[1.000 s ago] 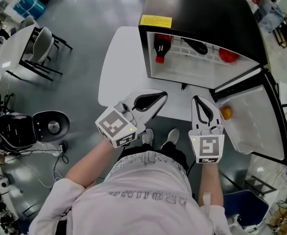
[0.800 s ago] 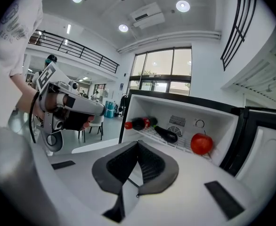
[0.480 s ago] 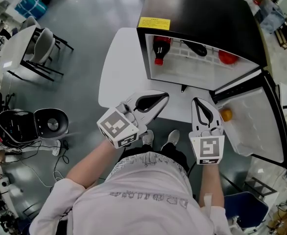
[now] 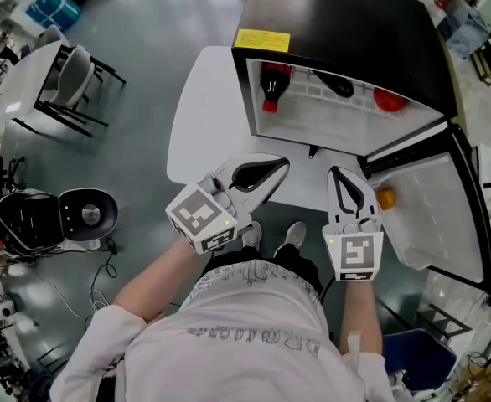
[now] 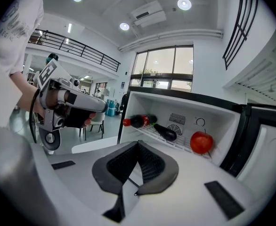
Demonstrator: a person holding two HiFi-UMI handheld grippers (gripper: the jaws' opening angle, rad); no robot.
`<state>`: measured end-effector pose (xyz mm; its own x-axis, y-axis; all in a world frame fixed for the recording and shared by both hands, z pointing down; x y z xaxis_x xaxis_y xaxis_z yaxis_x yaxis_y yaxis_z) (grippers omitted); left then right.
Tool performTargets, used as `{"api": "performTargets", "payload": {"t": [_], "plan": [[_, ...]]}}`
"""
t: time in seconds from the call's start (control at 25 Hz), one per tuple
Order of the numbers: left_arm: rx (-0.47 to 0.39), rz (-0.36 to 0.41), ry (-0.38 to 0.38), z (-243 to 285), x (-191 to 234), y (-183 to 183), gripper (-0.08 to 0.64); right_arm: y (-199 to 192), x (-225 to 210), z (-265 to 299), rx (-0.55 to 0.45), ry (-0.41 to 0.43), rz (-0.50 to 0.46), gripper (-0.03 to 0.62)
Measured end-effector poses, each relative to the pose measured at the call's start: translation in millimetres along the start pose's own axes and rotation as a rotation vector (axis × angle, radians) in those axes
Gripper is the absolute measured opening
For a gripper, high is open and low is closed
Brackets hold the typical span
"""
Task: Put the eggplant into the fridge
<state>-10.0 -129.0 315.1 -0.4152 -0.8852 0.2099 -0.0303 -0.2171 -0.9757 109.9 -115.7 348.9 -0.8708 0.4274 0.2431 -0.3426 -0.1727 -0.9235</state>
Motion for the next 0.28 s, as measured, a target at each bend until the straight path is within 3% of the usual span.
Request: {"api": "performTargets", "payload": {"t": [0.28], "plan": [[0.001, 0.002, 0.001, 3.2, -0.1, 0.2, 0.008, -0.9, -2.6, 1.4, -0.004, 0.005, -0.003, 0.005]]}}
Point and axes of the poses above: the fingertips, and each gripper's own axes: z forward along the fingers, x to its left, y out of its top, the point moved 3 cm from there along -z, backward along the fingers, and after that the axes turned 2 degrees about -y, right-handed, at the moved point
